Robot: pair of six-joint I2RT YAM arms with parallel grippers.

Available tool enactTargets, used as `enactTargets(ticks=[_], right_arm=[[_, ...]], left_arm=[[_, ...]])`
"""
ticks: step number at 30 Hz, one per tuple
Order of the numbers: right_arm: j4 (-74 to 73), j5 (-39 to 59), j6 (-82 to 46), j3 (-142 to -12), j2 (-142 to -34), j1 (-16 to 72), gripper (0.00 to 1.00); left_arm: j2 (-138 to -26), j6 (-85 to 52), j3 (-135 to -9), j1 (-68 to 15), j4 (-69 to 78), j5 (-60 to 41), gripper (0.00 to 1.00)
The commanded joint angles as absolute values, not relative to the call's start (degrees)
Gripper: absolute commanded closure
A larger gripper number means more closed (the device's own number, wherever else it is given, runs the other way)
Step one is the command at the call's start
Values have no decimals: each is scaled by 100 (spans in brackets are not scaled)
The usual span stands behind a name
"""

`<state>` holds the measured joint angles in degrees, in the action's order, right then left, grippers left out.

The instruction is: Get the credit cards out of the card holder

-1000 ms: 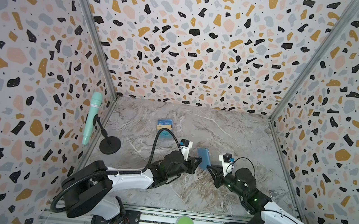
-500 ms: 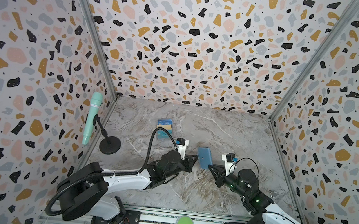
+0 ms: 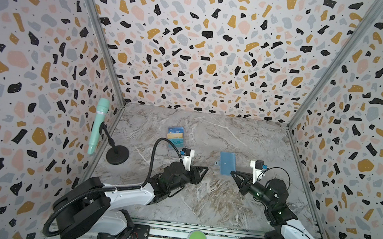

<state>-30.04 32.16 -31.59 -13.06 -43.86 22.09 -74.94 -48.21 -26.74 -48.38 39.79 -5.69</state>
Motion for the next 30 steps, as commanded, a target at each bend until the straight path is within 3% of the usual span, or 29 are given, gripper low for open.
enactTargets(ticks=[1, 6, 24, 30], right_arm=[[-3789, 3903, -3612, -1336, -4515, 2028, 100], [-4445, 4507, -4057, -1421, -4837, 1872, 100], [-5525, 5651, -4858, -1609, -5477, 1864, 100], [-7051, 6174, -5879, -1510, -6048, 1863, 100]], left_arm=[[-7492, -4665, -2713, -4827, 4883, -1325, 58], [-7496, -4394, -2699, -4831, 4868, -1403, 54], [-8010, -4443, -2333, -4773, 6343, -1880, 53], [-7951, -4684, -2172, -4772, 7258, -2401, 53]])
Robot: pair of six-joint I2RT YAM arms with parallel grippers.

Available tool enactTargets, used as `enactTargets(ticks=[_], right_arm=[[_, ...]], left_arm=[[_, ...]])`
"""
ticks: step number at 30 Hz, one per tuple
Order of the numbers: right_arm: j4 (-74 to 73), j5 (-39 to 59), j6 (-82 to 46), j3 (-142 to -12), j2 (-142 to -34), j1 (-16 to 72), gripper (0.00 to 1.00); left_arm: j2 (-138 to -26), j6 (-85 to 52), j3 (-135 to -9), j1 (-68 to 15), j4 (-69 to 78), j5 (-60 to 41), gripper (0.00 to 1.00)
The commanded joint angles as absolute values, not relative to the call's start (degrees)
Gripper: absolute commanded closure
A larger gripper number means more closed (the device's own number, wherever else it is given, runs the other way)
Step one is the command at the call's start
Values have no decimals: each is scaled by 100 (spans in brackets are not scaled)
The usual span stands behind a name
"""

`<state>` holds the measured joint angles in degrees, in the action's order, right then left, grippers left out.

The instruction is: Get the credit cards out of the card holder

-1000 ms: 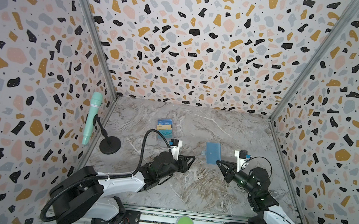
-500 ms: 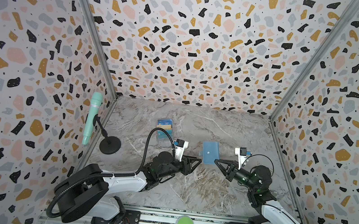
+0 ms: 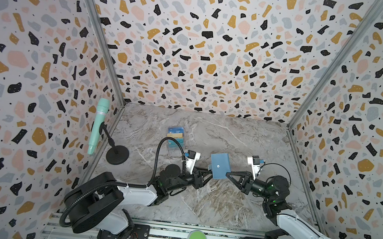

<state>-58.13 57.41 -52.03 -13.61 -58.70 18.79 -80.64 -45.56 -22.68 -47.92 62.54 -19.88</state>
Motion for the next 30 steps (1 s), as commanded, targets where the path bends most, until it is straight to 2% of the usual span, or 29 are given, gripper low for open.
enactTargets(ticks=[1, 6, 11, 18, 30], right_arm=[[-7421, 6240, -6111, -1487, -6176, 1863, 100], [-8472, 6436, -6737, -1509, -6541, 1863, 100], [-8492, 6555, -6772, -1638, -6624, 1863, 100], [-8706, 6653, -6938, -1718, -6752, 1931, 100], [-9148, 6557, -7216, -1723, -6895, 2048, 100]], left_arm=[[-7926, -4717, -2150, -4771, 7347, -2434, 54], [-7802, -4787, -2053, -4729, 7442, -2327, 62], [-7674, -5021, -1843, -4633, 8048, -2443, 59], [-7575, -5035, -1783, -4583, 8298, -2407, 61], [-7517, -5317, -1671, -4563, 8631, -2271, 81]])
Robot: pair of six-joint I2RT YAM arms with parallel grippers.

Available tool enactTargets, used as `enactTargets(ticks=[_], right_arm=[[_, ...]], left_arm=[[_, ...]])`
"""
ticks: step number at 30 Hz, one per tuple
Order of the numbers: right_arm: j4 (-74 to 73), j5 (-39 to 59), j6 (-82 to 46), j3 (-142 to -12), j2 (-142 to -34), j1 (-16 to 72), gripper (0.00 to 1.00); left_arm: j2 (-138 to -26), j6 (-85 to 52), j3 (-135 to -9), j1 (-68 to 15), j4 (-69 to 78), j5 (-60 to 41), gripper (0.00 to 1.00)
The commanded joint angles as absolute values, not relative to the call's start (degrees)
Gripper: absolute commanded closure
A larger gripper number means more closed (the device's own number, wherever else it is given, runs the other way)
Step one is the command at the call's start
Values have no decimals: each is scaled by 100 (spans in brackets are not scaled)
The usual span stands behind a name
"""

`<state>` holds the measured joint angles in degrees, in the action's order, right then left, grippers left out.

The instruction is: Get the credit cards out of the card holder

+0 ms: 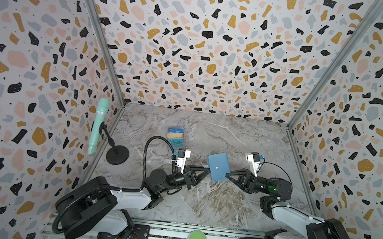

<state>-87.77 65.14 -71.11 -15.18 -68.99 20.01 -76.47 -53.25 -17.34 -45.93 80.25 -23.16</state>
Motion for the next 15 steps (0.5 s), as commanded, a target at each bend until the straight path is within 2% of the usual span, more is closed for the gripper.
enactTargets(ticks=[1, 10, 15], right_arm=[[-9148, 6550, -7220, -1723, -6903, 2064, 100], [-9119, 6504, -7129, -1813, -7049, 2237, 100], [-9132, 6471, -7075, -1841, -7136, 2385, 100]], left_arm=[[-7497, -5324, -1646, -4560, 8622, -2228, 83], [-7418, -5325, -1555, -4547, 8707, -2012, 90], [-7506, -5486, -1556, -4551, 9083, -2089, 77]])
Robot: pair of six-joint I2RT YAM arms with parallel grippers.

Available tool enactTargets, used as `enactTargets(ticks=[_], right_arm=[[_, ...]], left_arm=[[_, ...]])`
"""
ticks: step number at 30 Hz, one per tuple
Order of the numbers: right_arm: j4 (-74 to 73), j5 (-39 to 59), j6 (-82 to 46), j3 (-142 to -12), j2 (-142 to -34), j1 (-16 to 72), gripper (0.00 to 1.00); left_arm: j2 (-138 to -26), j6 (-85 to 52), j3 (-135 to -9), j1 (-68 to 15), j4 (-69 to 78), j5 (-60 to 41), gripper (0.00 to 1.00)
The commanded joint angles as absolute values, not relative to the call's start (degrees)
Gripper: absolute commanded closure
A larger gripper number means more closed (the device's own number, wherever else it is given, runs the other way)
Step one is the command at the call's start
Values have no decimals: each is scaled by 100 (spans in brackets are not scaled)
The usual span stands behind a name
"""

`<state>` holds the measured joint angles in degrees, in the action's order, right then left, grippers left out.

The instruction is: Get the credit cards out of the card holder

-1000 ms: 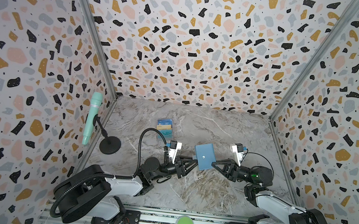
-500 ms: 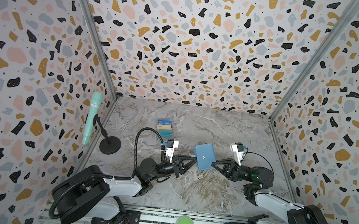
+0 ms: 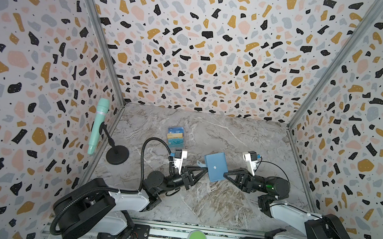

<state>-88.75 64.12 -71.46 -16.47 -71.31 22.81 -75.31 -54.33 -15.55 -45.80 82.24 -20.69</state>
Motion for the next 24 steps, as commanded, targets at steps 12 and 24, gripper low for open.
enactTargets(ticks=[12, 24], right_arm=[[-8981, 6494, -7029, -1902, -7198, 2458, 100], [-5391, 6332, -4800, -2603, -6634, 2843, 58]], left_arm=[[-7533, -5646, -1514, -4553, 9338, -2021, 89], [-7551, -5740, -1604, -4541, 9324, -2253, 100]])
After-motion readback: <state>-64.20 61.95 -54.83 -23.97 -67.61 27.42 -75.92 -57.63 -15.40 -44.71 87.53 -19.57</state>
